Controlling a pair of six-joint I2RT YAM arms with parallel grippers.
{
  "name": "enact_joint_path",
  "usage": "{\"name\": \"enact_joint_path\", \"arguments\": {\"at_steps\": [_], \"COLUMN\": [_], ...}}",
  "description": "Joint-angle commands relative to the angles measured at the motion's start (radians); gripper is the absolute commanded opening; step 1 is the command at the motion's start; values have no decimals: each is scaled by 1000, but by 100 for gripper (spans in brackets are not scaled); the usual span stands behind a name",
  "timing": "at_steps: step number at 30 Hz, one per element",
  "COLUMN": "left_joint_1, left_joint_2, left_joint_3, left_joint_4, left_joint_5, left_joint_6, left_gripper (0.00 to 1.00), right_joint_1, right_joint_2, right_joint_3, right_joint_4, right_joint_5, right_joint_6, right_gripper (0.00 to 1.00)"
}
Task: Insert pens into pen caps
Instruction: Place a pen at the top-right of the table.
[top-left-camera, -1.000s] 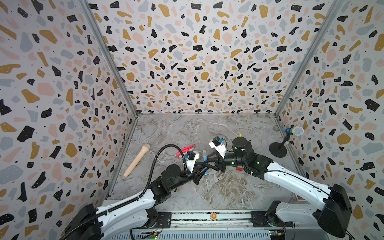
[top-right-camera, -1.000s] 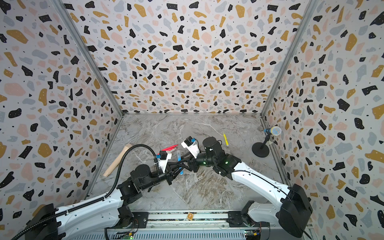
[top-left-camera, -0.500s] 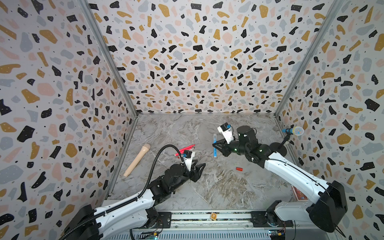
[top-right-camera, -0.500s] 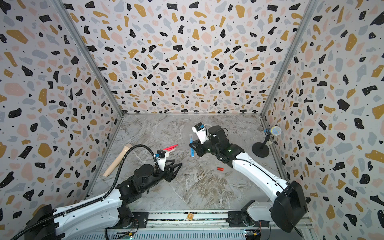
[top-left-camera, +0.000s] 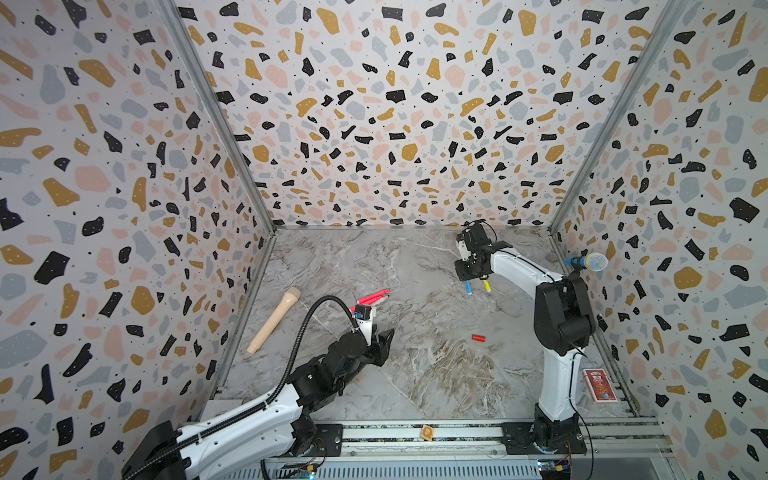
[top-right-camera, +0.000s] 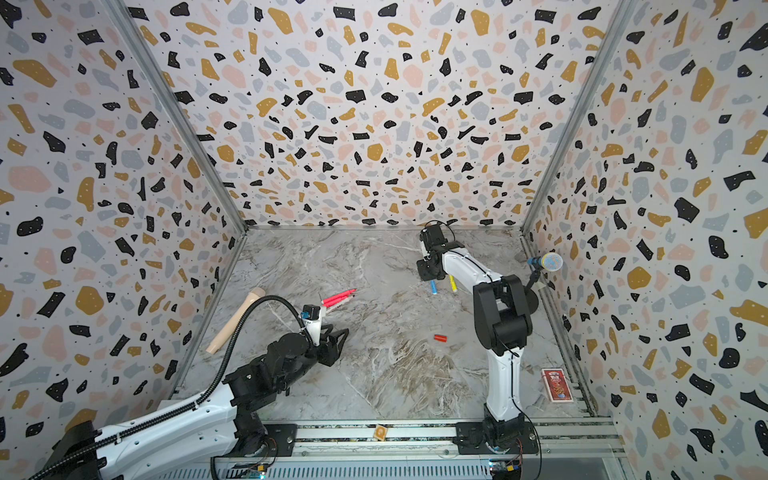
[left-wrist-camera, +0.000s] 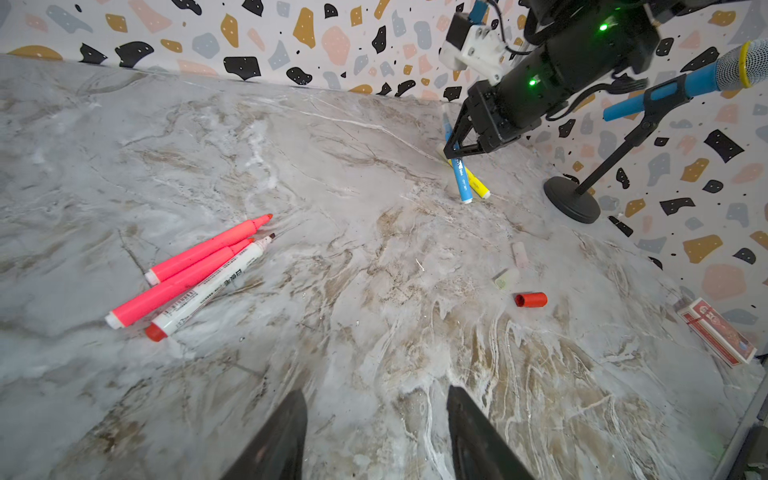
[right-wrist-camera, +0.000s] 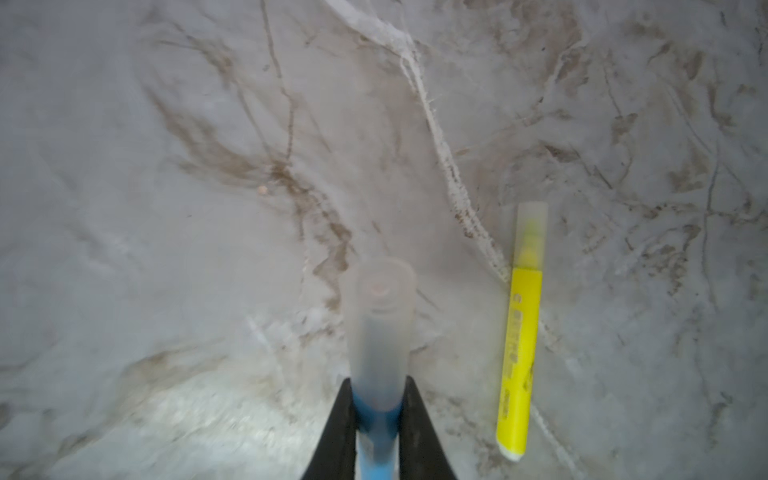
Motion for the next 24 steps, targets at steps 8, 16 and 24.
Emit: {"name": "enact_joint_path", "arguments": {"at_steps": [8,16,24], "left_joint_1": [-1,-1,-1], "left_joint_2": [-15,-7,4], "left_joint_3": [-7,-7,21], "left_joint_4": [-7,2,-24], "left_joint_5": [-21,-15,-27], "left_joint_6": [9,10,21], "left_gripper": [54,55,55], "right_joint_1": [-5,-9,7], "right_joint_2": [162,183,71], "right_joint_3": [203,227,185], "right_joint_4": [-163,-173,-167], "right_joint_5": [184,247,213], "right_joint_6": [-52,-49,-24], "right_gripper": [13,24,49]}}
